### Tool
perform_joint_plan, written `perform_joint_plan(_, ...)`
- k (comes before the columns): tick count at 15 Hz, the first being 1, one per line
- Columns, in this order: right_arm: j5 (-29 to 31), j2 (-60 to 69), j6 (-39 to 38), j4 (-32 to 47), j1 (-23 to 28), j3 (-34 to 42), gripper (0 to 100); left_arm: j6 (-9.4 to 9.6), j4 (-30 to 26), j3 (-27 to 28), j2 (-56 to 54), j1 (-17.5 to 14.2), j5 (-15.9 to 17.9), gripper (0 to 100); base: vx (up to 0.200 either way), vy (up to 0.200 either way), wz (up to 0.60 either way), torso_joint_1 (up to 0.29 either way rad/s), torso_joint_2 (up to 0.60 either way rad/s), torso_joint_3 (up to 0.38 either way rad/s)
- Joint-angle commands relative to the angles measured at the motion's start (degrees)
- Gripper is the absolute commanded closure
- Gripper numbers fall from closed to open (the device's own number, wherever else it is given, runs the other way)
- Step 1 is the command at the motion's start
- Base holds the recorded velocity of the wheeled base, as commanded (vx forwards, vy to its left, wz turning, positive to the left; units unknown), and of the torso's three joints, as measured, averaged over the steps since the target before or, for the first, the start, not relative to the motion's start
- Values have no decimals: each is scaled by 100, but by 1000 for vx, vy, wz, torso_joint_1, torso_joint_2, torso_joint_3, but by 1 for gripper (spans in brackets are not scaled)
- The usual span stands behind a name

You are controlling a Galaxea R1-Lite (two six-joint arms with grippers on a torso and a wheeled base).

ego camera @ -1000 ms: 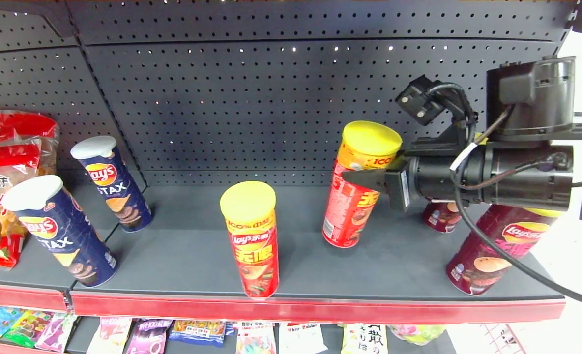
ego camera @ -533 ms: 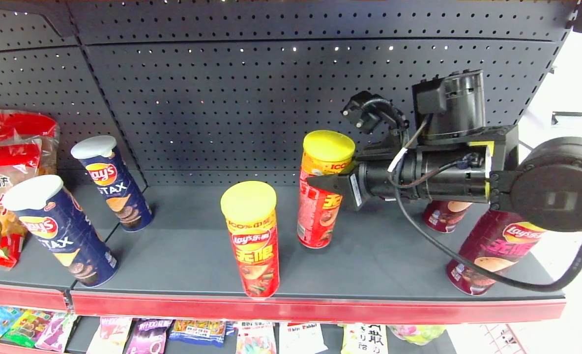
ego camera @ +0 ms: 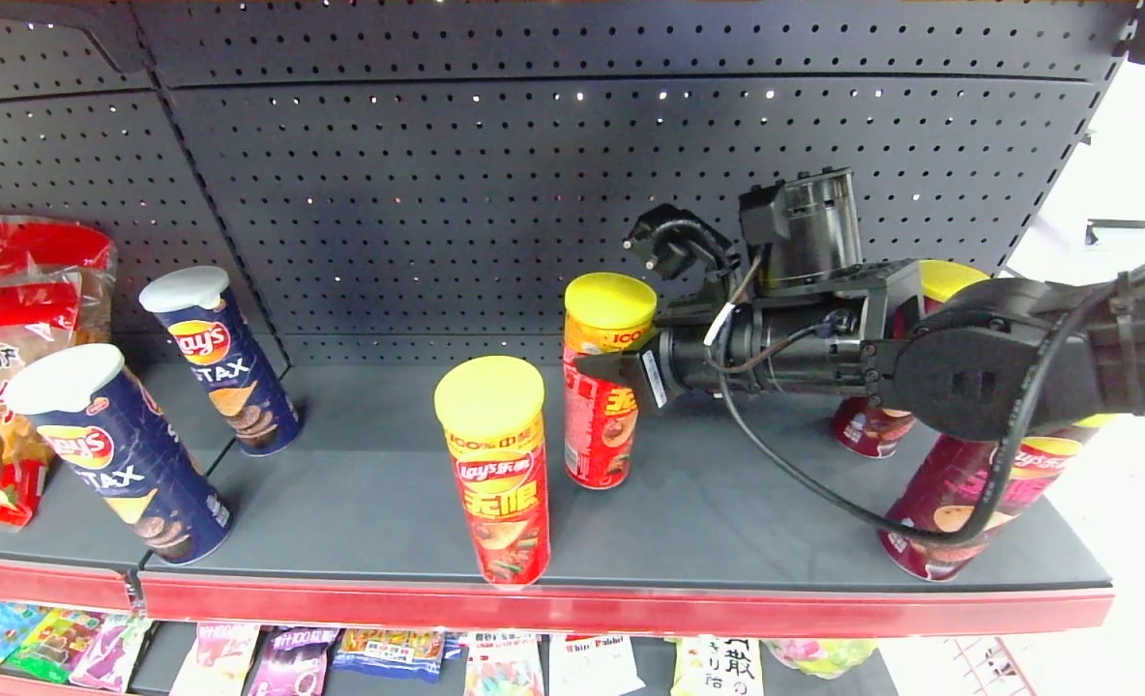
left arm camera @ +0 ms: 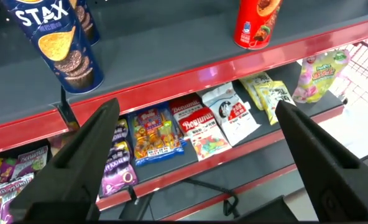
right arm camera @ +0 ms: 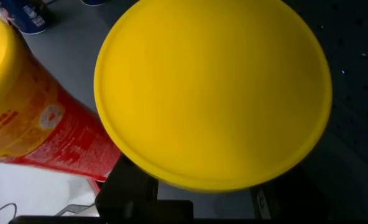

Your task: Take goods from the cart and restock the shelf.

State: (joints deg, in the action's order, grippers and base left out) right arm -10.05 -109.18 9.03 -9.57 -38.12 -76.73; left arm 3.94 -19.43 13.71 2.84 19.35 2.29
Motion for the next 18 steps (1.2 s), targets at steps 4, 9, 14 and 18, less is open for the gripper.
perform_joint_plan(4,11,-288,11,-10,-11,-158,100,2,-8,-18,15,-1,-1,0,0,0,0,0,0,0)
perform_joint_plan(9,152,-473,11,-10,-2,-431,100,2,-8,-185,-73,-1,-1,0,0,0,0,0,0,0)
perform_joint_plan(14,161,-587,11,-10,-11,-492,100,2,-8,-202,-91,-1,-1,0,0,0,0,0,0,0)
perform_joint_plan(18,187,-578,90,-10,-2,-396,0,2,-8,-202,-91,-1,-1,0,0,0,0,0,0,0)
